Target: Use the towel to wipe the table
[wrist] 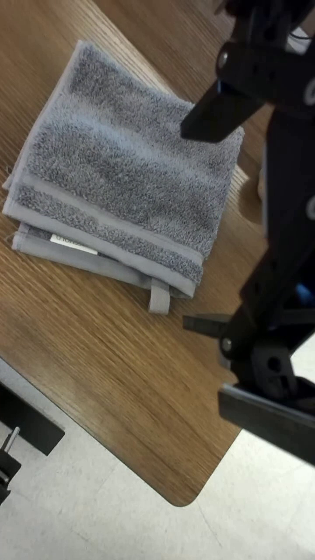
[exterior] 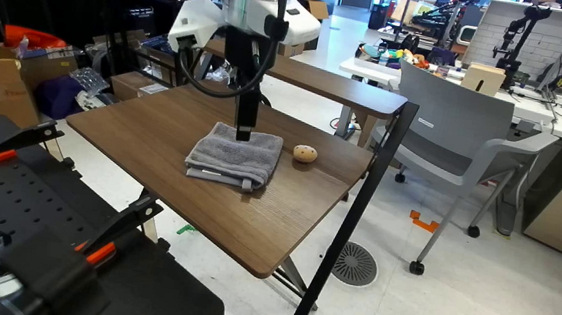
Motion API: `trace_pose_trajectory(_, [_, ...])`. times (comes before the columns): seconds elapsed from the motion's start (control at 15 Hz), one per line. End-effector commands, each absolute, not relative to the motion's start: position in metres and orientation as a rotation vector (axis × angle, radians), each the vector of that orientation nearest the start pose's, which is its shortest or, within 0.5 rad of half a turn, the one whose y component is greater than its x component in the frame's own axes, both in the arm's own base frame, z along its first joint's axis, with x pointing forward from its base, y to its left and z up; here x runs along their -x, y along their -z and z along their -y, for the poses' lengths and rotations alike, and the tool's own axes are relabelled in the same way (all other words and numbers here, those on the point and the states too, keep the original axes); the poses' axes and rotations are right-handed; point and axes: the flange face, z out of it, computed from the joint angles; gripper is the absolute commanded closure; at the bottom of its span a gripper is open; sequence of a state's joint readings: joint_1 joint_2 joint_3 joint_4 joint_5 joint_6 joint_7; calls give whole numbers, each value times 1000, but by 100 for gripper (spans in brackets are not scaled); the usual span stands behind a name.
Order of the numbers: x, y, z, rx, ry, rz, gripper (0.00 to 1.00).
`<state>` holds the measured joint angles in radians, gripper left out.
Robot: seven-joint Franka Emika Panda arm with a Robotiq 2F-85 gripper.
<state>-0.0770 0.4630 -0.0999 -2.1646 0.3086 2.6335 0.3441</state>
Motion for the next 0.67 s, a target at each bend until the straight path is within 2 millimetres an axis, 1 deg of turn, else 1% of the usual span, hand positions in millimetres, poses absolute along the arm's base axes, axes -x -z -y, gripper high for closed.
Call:
trace_pose_trajectory(0.0, [-565, -180, 114, 2695, 133, -1301, 0])
trace_pose_trajectory(0.13, [-580, -175, 113, 2613, 248, -1407, 0])
trace_pose_trajectory(0.27, [-594, -166, 105, 2594, 304, -1454, 0])
trace_pose_trajectory(0.4, [-606, -148, 90, 2613, 299, -1479, 0])
trace_pose_trajectory(0.6, [-619, -115, 62, 2624, 227, -1506, 0])
